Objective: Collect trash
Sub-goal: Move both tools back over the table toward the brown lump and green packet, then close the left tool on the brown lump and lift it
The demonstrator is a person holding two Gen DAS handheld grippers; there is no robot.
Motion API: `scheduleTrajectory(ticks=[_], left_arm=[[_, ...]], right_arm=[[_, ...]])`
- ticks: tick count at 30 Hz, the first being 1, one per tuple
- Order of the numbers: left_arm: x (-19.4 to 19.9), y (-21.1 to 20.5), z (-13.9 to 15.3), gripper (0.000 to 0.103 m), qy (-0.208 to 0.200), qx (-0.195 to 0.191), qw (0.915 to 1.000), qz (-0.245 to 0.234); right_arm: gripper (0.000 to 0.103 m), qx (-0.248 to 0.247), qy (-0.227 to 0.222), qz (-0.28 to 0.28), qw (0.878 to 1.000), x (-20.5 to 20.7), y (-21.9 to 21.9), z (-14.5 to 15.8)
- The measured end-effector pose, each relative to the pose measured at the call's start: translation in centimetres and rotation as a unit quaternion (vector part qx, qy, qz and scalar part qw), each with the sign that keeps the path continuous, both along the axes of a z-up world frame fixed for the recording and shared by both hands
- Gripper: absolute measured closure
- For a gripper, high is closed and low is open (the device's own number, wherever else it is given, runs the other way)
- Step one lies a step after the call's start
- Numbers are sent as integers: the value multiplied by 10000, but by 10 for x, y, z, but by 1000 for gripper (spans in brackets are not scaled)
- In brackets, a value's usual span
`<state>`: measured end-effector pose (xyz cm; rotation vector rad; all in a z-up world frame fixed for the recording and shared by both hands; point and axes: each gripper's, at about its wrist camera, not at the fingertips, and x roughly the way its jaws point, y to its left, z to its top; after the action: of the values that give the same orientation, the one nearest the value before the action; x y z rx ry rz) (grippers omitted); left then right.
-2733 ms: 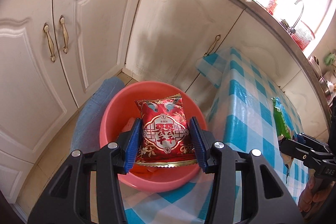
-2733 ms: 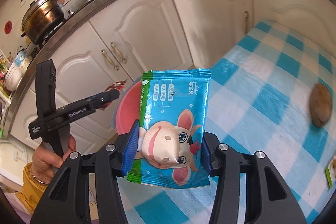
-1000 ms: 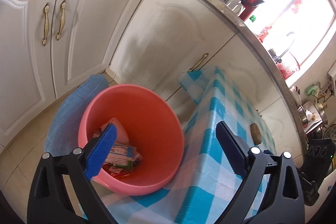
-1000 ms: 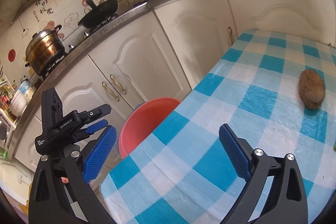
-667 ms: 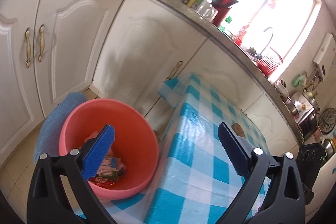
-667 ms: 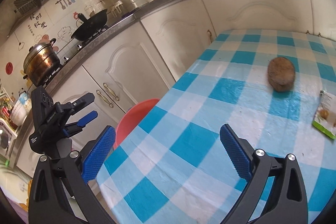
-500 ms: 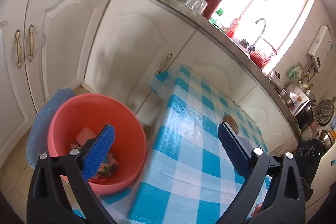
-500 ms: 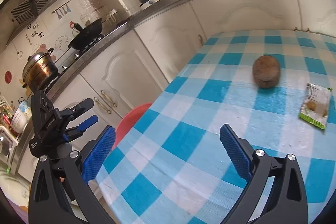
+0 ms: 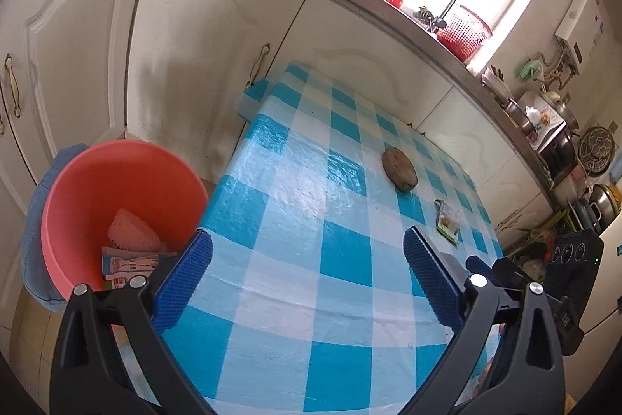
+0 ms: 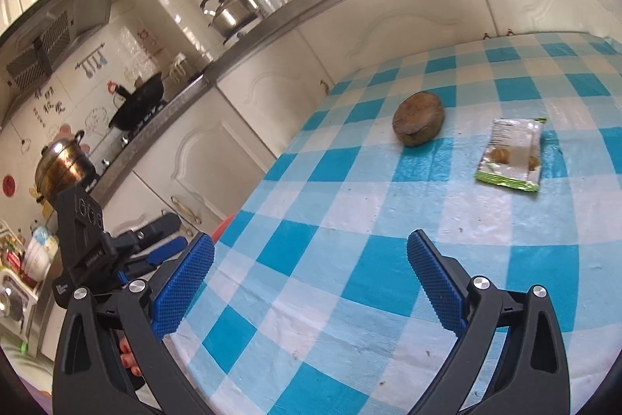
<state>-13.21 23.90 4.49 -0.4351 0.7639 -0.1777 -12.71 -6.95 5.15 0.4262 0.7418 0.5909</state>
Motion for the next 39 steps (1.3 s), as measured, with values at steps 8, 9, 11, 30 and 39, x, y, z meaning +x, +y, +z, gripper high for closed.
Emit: scheduleTrajectory(ticks=[8,9,11,30,39], left_arm=[[23,-56,-3,4,232,623,9963,-539],[26,-63,-3,4,230,690,9955,-602],[35,-79,-3,4,244,823,9936,-733],[168,-209,-12,4,253,1804,9689,-1675],[211,-225,-34,4,515,2185,9617,-1576]], right_arm=[[5,894,9,-144,9959,-1,-48,-9],[5,980,-13,-167,9950,-1,-54,-9],[5,1148,-97,-208,9931,-1,-67,-9],[5,1857,-108,-415,9817,3,-134,-17],[5,1966,206,-264,9799,8,-134,-24]])
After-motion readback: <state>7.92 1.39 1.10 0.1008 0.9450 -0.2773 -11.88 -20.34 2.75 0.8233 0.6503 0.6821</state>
